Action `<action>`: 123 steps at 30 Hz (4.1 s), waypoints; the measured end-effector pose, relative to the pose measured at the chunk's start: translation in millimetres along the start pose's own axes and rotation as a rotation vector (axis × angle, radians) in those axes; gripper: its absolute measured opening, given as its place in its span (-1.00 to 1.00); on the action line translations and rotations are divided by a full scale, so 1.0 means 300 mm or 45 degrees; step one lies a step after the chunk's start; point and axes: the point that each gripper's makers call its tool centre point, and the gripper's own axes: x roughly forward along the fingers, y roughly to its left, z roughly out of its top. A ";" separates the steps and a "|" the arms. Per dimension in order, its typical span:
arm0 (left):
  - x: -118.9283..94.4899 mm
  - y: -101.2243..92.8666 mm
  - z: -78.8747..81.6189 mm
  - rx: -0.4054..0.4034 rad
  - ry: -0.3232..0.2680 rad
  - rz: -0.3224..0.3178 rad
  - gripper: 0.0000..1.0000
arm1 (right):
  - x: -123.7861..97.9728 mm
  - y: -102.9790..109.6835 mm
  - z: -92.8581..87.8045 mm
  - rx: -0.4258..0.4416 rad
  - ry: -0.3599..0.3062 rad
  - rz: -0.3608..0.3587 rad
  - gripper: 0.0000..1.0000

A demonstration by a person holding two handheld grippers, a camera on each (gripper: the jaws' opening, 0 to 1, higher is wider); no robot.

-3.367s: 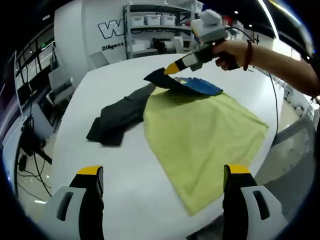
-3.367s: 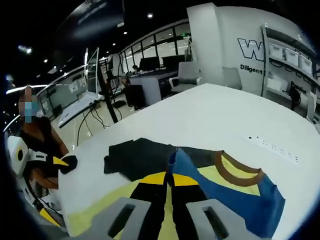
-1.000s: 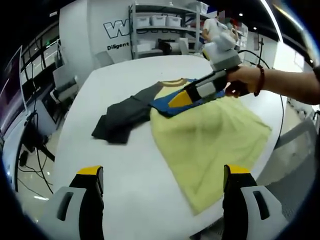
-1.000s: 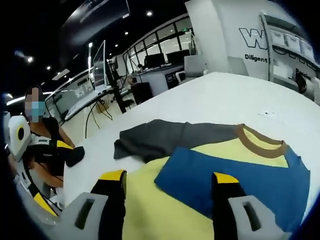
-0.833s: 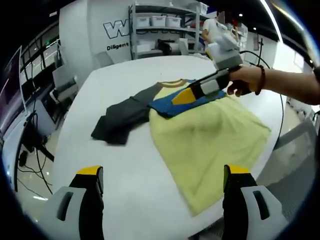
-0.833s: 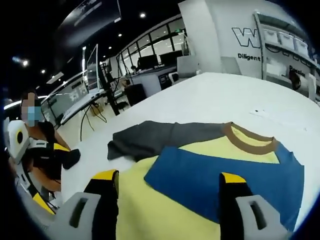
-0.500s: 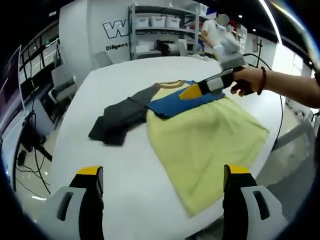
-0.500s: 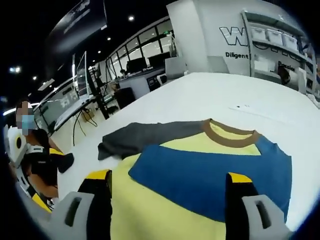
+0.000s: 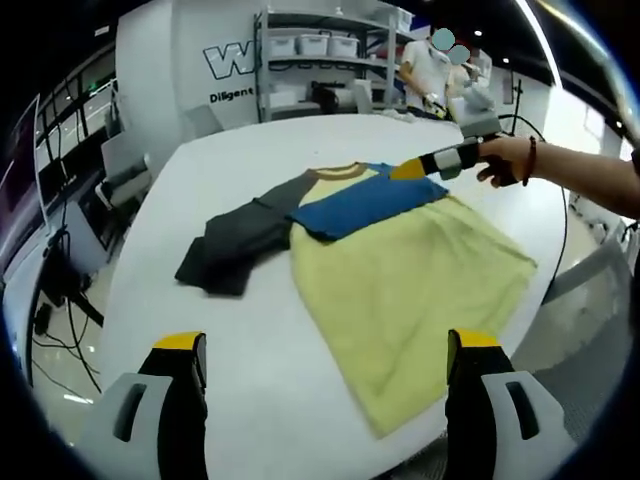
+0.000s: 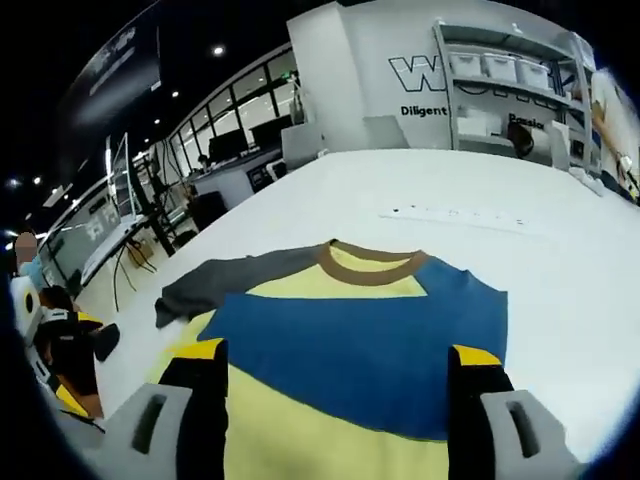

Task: Fold the garment on the visible template until the final outline fits inside the template.

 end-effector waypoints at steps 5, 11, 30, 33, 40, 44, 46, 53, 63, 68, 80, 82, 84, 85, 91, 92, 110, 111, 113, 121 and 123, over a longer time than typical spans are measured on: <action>0.003 -0.005 -0.004 0.005 0.004 -0.005 0.98 | -0.028 -0.083 -0.024 0.027 0.008 -0.063 0.78; 0.002 -0.004 -0.002 0.005 0.000 -0.004 0.98 | -0.053 -0.164 -0.069 0.035 0.044 -0.121 0.66; -0.004 0.004 -0.004 0.003 0.000 0.016 0.98 | -0.110 -0.301 -0.167 0.115 0.096 -0.240 -0.26; -0.005 0.001 -0.007 0.001 0.000 0.013 0.98 | -0.118 -0.307 -0.183 0.118 0.103 -0.253 -0.39; -0.009 -0.003 -0.007 0.015 0.001 0.006 0.97 | -0.135 -0.309 -0.206 0.152 0.106 -0.266 -0.75; -0.009 -0.011 -0.009 0.023 0.006 0.000 0.97 | -0.134 -0.314 -0.211 0.139 0.094 -0.273 -0.87; -0.010 -0.012 -0.009 0.024 0.005 0.000 0.97 | -0.135 -0.316 -0.214 0.117 0.101 -0.272 -0.90; -0.009 -0.013 -0.012 0.018 0.004 -0.003 0.97 | -0.131 -0.310 -0.218 0.033 0.124 -0.247 -1.00; -0.014 0.004 -0.009 0.001 -0.009 0.012 0.98 | -0.137 -0.328 -0.219 -0.029 0.144 -0.258 -1.00; -0.013 0.011 -0.013 -0.007 -0.004 0.016 0.98 | -0.148 -0.356 -0.218 -0.050 0.146 -0.267 -1.00; 0.002 0.018 -0.007 -0.014 -0.007 0.013 0.97 | -0.183 -0.419 -0.219 -0.020 0.153 -0.294 -1.00; 0.003 0.018 -0.006 -0.012 -0.007 0.012 0.97 | -0.183 -0.426 -0.218 -0.018 0.155 -0.294 -1.00; 0.005 0.018 -0.005 -0.011 -0.005 0.010 0.97 | -0.187 -0.445 -0.216 -0.016 0.159 -0.300 -1.00; 0.007 0.020 -0.005 -0.011 -0.003 0.010 0.96 | -0.194 -0.455 -0.217 -0.010 0.169 -0.299 -1.00; 0.011 0.025 -0.006 -0.015 -0.001 0.011 0.96 | -0.219 -0.495 -0.218 -0.010 0.185 -0.320 -1.00; 0.012 0.026 -0.006 -0.016 -0.001 0.011 0.96 | -0.220 -0.498 -0.219 -0.009 0.185 -0.321 -1.00; 0.020 0.032 0.000 -0.027 0.000 0.009 0.92 | -0.240 -0.596 -0.213 -0.038 0.242 -0.368 -1.00; 0.020 0.033 0.001 -0.030 -0.002 0.012 0.92 | -0.241 -0.607 -0.212 -0.032 0.243 -0.372 -1.00; 0.020 0.032 0.002 -0.032 -0.004 0.010 0.91 | -0.243 -0.617 -0.212 -0.039 0.250 -0.377 -1.00; 0.019 0.032 -0.006 -0.044 0.001 0.010 0.89 | -0.256 -0.643 -0.220 -0.038 0.263 -0.397 -1.00; 0.018 0.033 -0.004 -0.044 -0.002 0.008 0.88 | -0.259 -0.646 -0.222 -0.029 0.261 -0.401 -1.00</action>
